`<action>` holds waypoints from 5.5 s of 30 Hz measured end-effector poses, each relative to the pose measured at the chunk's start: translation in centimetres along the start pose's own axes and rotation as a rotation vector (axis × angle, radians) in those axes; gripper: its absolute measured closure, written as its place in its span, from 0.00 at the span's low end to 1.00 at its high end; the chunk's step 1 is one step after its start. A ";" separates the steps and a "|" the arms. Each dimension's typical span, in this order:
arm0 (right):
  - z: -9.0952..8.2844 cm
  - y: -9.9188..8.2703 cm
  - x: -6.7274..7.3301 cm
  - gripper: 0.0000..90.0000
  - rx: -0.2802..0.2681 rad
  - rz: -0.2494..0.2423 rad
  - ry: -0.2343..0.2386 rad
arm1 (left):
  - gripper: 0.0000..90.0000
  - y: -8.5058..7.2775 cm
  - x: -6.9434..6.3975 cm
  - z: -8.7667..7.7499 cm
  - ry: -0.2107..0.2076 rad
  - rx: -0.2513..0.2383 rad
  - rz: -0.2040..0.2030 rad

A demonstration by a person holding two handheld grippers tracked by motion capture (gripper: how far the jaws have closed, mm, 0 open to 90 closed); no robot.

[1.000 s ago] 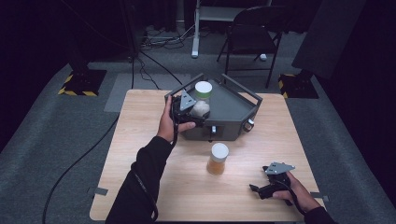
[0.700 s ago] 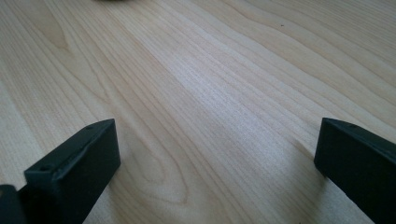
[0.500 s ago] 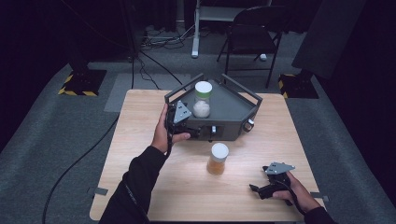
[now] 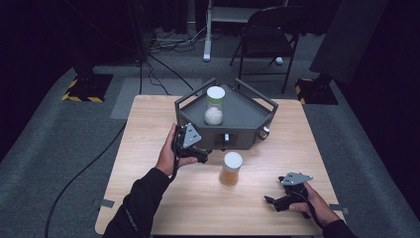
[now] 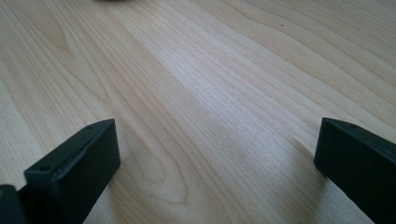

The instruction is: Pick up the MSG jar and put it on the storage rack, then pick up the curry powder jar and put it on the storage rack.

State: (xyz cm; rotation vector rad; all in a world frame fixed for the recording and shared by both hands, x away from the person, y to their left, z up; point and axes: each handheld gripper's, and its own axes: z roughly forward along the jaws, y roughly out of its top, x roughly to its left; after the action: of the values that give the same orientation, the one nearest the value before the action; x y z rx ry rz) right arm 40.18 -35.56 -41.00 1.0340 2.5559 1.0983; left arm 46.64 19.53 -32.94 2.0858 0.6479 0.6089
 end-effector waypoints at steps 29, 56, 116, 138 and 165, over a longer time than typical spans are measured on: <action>0.0 0.0 0.0 0.00 0.000 0.000 0.000 | 0.01 -4.0 -1.6 -2.2 -0.069 0.147 0.008; 0.0 0.0 0.0 0.00 0.002 0.000 0.000 | 0.01 -7.3 -1.3 -5.4 -0.114 0.305 -0.061; 0.0 0.1 -0.1 0.00 0.003 -0.001 0.006 | 0.00 -9.0 0.4 -6.7 -0.139 0.368 -0.185; 0.0 0.4 0.5 0.02 0.004 -0.018 -0.015 | 0.00 -9.1 0.4 -6.8 -0.137 0.369 -0.185; -3.0 0.6 1.9 0.02 -0.199 0.011 -0.093 | 0.00 -9.1 0.4 -6.8 -0.137 0.369 -0.185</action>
State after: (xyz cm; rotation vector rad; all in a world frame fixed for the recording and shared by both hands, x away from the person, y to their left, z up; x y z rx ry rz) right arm 37.91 -35.75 -38.25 1.0238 2.3167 1.2470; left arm 40.67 28.32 -36.86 2.3459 0.9153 0.2507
